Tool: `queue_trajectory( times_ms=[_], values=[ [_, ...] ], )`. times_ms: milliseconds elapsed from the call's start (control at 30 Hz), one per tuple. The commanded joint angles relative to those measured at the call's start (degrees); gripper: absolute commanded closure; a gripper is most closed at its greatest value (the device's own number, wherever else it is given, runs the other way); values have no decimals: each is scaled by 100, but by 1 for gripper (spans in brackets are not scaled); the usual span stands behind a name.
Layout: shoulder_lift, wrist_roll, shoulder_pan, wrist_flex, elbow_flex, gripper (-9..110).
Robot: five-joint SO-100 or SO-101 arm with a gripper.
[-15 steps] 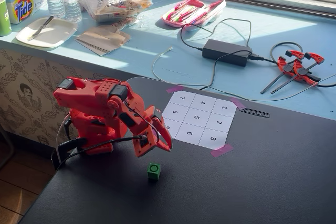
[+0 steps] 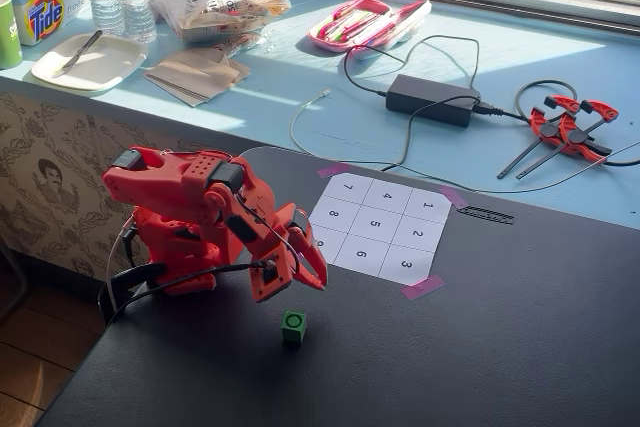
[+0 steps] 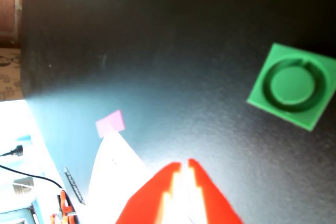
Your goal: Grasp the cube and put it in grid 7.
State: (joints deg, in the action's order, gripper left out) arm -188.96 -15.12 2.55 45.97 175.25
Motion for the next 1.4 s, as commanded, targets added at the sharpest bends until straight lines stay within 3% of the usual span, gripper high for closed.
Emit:
queue_trajectory(
  times_ms=[0,1367],
  values=[
    [-26,62,9,-35,422,101],
    [-26,44,-88,-26,422,101]
  ],
)
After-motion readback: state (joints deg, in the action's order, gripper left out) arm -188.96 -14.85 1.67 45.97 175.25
